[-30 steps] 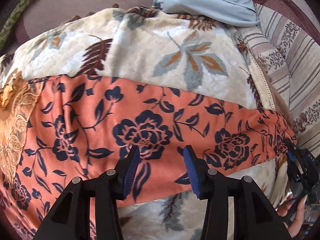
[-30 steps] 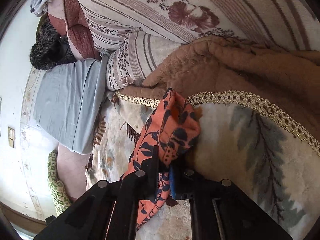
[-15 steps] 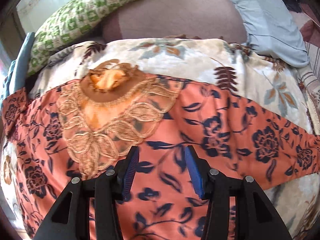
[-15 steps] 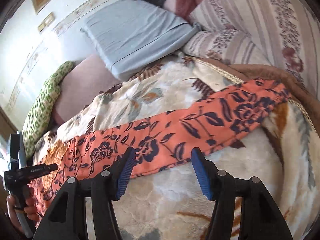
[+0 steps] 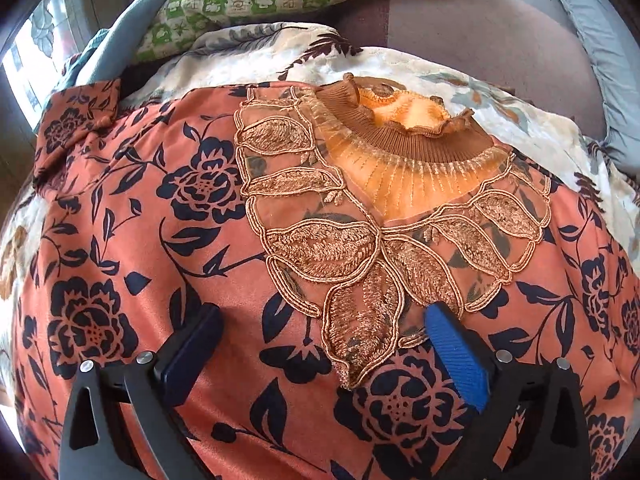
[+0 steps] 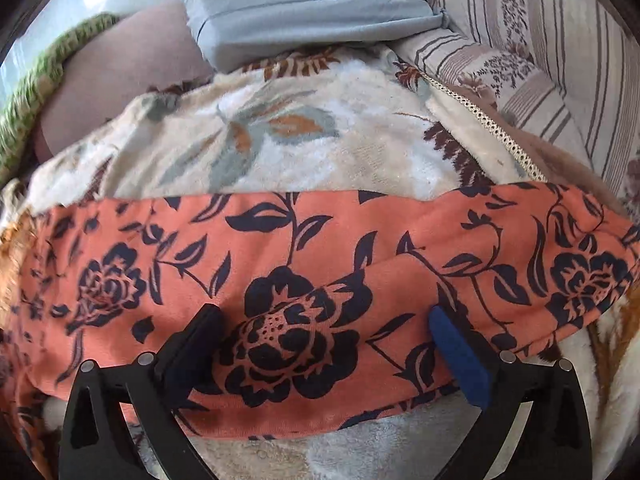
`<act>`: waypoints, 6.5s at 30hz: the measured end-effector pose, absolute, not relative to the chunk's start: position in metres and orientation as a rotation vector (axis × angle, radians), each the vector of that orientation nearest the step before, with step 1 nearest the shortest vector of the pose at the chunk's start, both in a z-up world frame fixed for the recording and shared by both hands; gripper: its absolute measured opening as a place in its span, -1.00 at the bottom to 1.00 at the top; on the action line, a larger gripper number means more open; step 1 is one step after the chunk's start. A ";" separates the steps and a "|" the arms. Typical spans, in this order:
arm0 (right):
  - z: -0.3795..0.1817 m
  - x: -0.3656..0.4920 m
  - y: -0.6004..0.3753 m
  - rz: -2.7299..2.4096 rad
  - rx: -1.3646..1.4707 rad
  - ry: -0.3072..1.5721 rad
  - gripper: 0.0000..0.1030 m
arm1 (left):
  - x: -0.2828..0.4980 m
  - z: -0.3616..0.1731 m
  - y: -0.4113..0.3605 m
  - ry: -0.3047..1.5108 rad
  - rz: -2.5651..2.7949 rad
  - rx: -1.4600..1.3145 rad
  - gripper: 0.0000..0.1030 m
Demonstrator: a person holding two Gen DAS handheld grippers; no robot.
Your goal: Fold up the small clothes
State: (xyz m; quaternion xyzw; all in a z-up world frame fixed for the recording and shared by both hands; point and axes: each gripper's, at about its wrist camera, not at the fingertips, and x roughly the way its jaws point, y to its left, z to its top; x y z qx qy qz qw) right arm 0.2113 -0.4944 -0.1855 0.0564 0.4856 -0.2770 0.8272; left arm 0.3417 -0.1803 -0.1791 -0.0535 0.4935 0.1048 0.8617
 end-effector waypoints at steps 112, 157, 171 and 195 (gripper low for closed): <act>-0.186 0.209 -0.497 -0.613 0.137 1.007 0.99 | 0.323 -0.181 -0.183 0.973 0.156 -0.070 0.99; -0.186 0.209 -0.498 -0.614 0.137 1.007 0.99 | 0.320 -0.180 -0.180 0.980 0.124 -0.057 0.99; -0.186 0.209 -0.498 -0.615 0.136 1.008 0.99 | 0.321 -0.179 -0.182 0.976 0.128 -0.048 0.99; -0.178 0.215 -0.504 -0.581 0.156 1.068 0.99 | 0.323 -0.180 -0.181 0.974 0.144 -0.073 0.99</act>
